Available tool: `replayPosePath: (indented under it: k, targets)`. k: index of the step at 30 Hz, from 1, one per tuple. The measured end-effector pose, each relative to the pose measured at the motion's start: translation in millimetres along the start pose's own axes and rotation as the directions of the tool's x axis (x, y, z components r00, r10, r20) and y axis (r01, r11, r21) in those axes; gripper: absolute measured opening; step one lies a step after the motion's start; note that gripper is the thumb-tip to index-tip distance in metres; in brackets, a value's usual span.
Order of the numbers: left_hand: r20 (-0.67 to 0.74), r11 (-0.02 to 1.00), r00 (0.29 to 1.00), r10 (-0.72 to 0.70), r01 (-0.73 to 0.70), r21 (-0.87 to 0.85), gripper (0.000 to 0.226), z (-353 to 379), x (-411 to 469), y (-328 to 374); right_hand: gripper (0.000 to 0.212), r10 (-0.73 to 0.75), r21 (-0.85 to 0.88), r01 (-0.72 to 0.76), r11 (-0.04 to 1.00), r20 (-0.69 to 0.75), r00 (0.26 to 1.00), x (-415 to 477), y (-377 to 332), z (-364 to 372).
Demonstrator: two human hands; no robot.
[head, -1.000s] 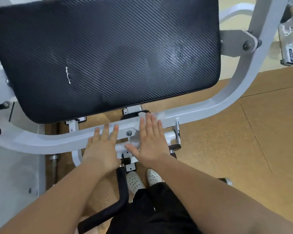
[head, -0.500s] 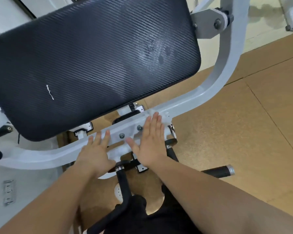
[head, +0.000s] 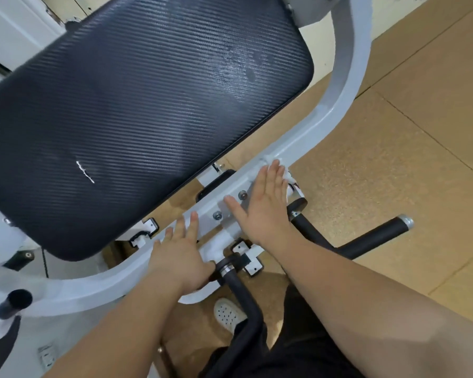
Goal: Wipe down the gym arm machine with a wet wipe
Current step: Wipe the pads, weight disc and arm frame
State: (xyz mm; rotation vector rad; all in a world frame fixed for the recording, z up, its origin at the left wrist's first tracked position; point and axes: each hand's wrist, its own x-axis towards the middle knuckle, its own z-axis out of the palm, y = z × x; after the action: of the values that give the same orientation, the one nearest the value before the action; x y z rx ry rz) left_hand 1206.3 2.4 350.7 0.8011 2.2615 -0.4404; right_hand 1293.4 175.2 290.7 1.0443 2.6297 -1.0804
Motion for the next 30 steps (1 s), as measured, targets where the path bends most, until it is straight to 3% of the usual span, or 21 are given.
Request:
replayPosePath:
  k: [3,8,10,13,15,16,19,21,23,27,30]
  targets:
    - [-0.042,1.0,0.999,0.011,-0.01,0.03,0.114,5.9,1.3,-1.8,0.114,-0.191,-0.115,0.205,0.972,0.124,0.974,-28.0,3.5,11.3]
    - [-0.063,0.998,0.997,0.036,-0.032,0.05,0.108,9.4,0.6,-4.1,0.109,-0.435,-0.348,0.503,0.791,0.258,0.863,-27.2,20.5,10.7]
    - [-0.062,0.999,0.997,0.051,-0.05,0.016,0.103,5.0,0.4,-6.3,0.109,-0.427,-0.419,0.49,0.765,0.24,0.872,-10.3,21.4,-1.6]
    - [-0.123,0.988,0.99,0.07,-0.086,-0.125,0.092,4.5,-4.7,-15.4,0.117,-0.27,-0.401,0.306,0.863,0.146,0.952,8.9,3.8,-15.2]
    - [-0.199,0.98,0.978,0.057,-0.093,-0.177,0.089,14.2,-15.0,-24.0,0.121,-0.262,-0.387,0.309,0.869,0.171,0.95,7.1,-17.0,-11.8]
    - [-0.225,0.977,0.974,0.038,-0.084,-0.198,0.089,21.6,-21.3,-28.7,0.12,-0.319,-0.398,0.391,0.83,0.237,0.918,1.9,-27.7,-5.8]
    - [-0.238,0.966,0.97,-0.057,-0.006,-0.257,0.088,43.1,-38.4,-43.2,0.109,-0.5,-0.39,0.684,0.616,0.477,0.722,-16.9,-51.6,19.5]
    - [-0.217,0.965,0.968,-0.125,0.067,-0.255,0.09,53.5,-46.5,-54.1,0.105,-0.533,-0.358,0.748,0.559,0.535,0.655,-14.8,-55.7,22.1]
    - [-0.21,0.959,0.959,-0.19,0.136,-0.247,0.091,61.0,-53.6,-64.3,0.108,-0.521,-0.393,0.714,0.579,0.495,0.695,-4.6,-50.7,9.7]
    - [-0.218,0.946,0.937,-0.272,0.219,-0.24,0.092,74.5,-63.6,-80.3,0.121,-0.32,-0.651,0.443,0.616,0.308,0.896,11.6,-35.9,-17.4]
    - [-0.194,0.943,0.947,-0.256,0.2,-0.266,0.093,76.7,-64.5,-86.9,0.115,-0.296,-0.63,0.396,0.668,0.263,0.918,-0.9,-53.7,1.2]
